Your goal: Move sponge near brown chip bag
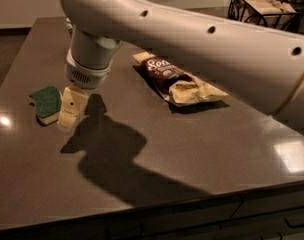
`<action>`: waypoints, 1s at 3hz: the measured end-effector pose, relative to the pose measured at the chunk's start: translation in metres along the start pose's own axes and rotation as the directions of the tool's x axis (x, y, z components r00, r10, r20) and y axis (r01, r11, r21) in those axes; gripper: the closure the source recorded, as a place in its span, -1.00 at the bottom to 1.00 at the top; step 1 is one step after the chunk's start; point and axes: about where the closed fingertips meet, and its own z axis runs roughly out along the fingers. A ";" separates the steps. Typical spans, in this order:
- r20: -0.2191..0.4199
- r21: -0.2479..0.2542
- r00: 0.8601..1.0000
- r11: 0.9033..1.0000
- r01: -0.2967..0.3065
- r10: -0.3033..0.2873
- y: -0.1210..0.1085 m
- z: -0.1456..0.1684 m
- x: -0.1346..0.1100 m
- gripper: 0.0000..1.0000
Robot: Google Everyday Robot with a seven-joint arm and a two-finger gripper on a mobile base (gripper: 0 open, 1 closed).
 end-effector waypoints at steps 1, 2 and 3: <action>-0.021 -0.025 0.999 0.999 0.035 -0.035 0.014 0.027 -0.026 -1.00; -0.044 -0.039 0.997 0.997 0.065 -0.066 0.020 0.046 -0.046 -1.00; -0.075 -0.067 0.993 0.994 0.088 -0.093 0.014 0.061 -0.053 -0.63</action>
Offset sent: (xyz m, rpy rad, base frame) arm -0.0017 0.0991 -0.0333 -0.0874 0.0176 0.1103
